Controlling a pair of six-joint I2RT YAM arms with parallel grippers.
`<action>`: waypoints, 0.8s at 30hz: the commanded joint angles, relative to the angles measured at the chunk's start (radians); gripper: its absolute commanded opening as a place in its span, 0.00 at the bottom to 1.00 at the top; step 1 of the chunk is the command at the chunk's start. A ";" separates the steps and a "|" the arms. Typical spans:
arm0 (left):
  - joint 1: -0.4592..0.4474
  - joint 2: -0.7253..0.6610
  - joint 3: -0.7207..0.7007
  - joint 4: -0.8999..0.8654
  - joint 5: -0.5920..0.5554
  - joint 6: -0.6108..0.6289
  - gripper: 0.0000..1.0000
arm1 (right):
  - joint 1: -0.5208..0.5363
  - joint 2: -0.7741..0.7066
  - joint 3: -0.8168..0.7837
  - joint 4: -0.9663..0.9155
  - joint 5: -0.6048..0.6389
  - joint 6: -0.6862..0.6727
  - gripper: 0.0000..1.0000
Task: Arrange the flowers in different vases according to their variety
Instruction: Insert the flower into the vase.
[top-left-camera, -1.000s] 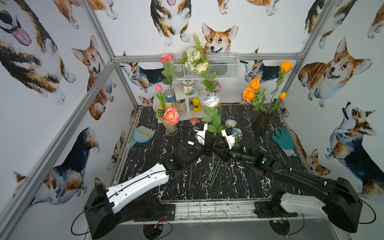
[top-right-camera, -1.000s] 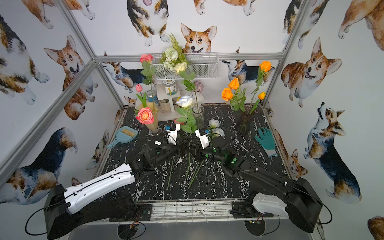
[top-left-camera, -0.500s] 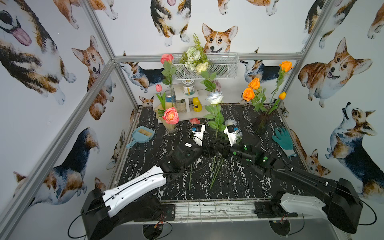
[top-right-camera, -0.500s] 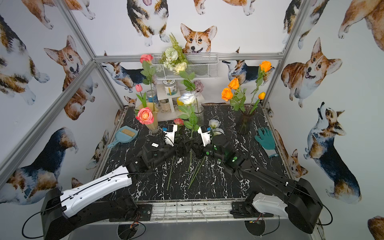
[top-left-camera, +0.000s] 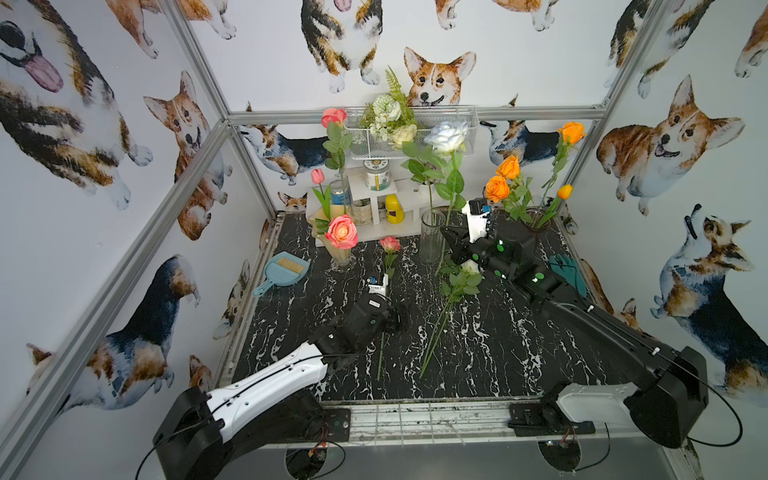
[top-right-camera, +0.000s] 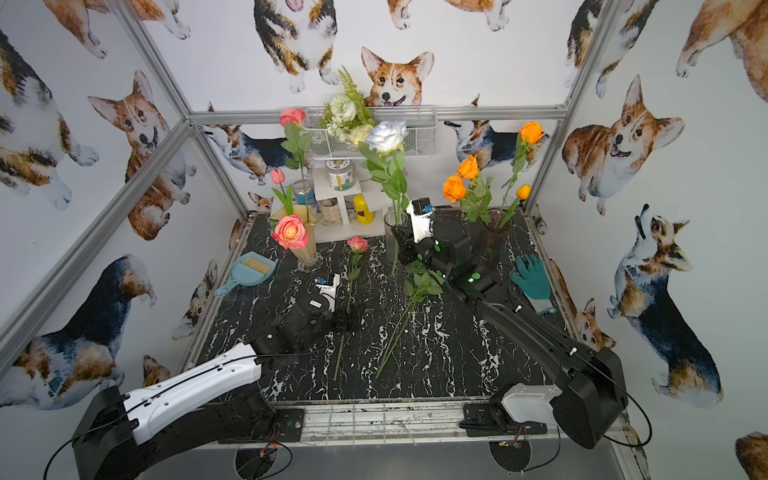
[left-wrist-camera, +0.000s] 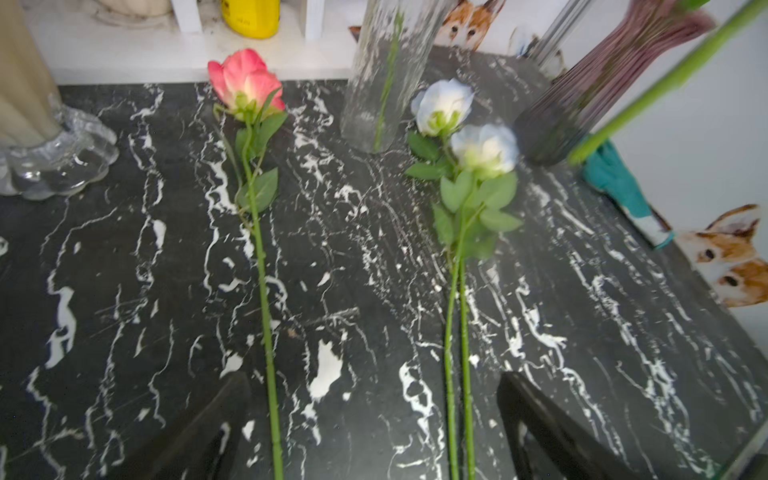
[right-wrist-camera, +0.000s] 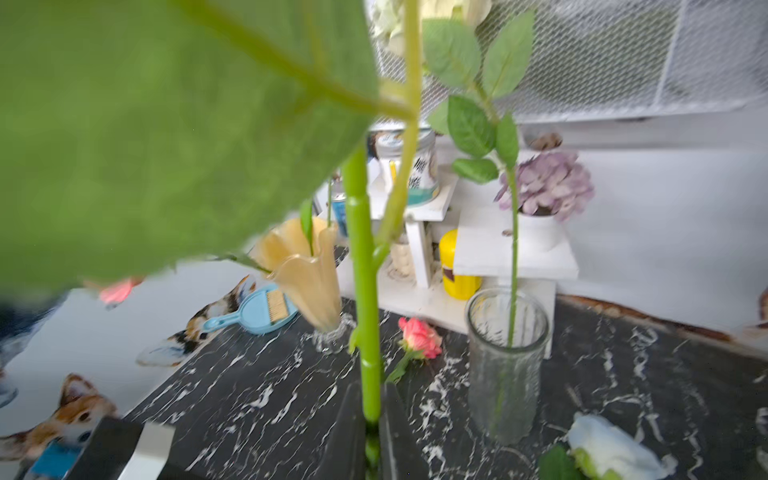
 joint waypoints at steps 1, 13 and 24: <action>0.004 -0.006 -0.018 -0.033 -0.054 -0.010 1.00 | -0.025 0.055 0.087 0.040 0.073 -0.099 0.09; 0.049 -0.066 -0.029 -0.110 -0.094 0.005 1.00 | -0.110 0.338 0.394 0.123 0.089 -0.194 0.09; 0.123 -0.082 -0.048 -0.098 -0.039 0.022 1.00 | -0.123 0.484 0.461 0.152 0.076 -0.185 0.08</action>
